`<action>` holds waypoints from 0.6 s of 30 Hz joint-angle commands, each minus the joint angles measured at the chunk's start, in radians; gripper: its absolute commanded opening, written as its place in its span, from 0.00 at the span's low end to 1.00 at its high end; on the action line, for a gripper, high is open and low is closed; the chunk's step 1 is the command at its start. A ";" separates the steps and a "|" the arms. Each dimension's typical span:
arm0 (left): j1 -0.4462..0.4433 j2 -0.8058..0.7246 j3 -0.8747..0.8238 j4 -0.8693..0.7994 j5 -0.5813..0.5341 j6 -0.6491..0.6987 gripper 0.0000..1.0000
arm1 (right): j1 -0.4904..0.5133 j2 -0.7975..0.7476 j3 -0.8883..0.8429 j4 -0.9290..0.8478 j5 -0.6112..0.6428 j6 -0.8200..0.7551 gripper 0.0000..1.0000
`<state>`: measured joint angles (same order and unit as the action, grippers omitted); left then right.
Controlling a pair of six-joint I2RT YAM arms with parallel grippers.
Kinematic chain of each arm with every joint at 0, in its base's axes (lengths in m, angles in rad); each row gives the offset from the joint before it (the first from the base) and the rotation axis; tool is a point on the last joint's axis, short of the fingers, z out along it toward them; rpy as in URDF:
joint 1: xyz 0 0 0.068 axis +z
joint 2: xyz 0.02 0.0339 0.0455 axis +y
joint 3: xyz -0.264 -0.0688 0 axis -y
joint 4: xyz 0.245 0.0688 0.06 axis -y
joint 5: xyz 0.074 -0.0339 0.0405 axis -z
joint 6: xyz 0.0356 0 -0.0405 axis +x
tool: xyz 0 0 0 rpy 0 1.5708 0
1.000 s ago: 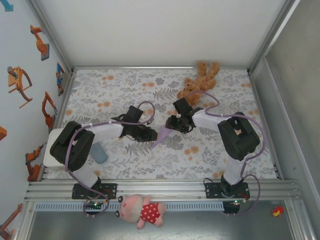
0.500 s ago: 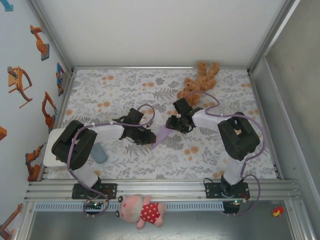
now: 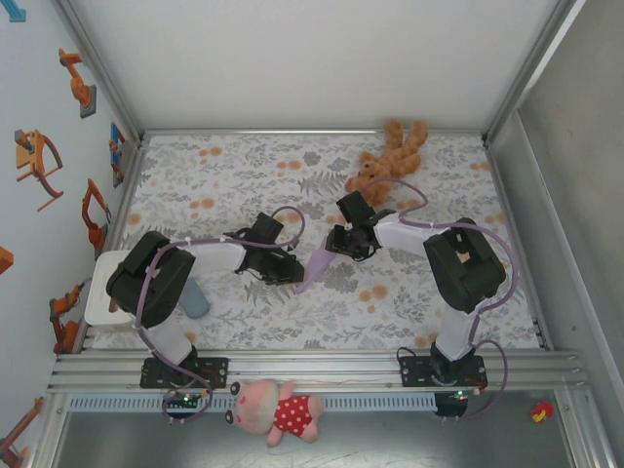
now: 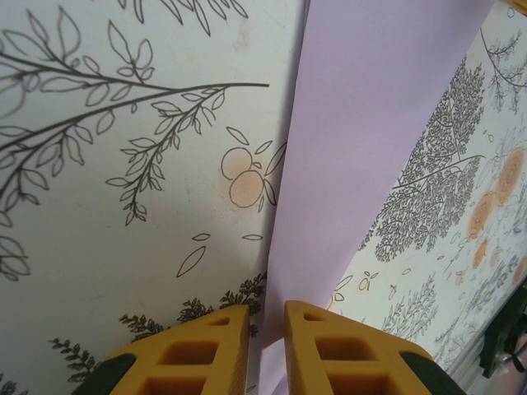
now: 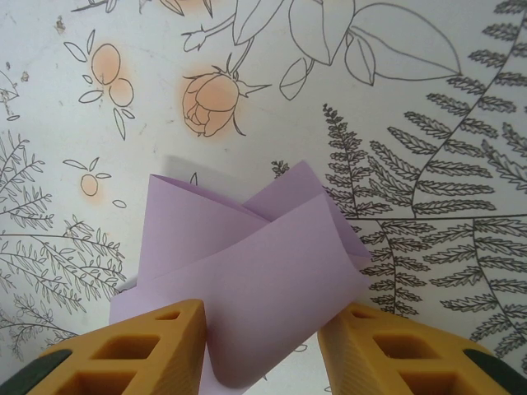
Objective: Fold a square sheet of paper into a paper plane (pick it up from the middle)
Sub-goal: Fold the wing for the fifth time at the center of the table.
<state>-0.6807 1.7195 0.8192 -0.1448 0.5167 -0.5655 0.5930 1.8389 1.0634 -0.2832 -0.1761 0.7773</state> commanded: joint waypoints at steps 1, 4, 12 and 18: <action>-0.008 -0.060 0.019 -0.062 -0.064 -0.004 0.22 | 0.012 0.091 -0.043 -0.059 0.063 0.003 0.42; -0.014 -0.136 0.023 -0.088 -0.138 -0.002 0.26 | 0.013 0.087 -0.048 -0.053 0.060 -0.003 0.42; -0.059 -0.244 0.020 -0.052 -0.216 -0.013 0.26 | 0.013 0.079 -0.066 -0.019 0.049 -0.011 0.42; -0.092 -0.174 0.021 0.052 -0.136 -0.062 0.19 | 0.013 0.077 -0.079 -0.001 0.040 -0.007 0.42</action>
<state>-0.7555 1.5082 0.8242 -0.1406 0.3439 -0.5941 0.5964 1.8320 1.0481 -0.2634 -0.1696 0.7765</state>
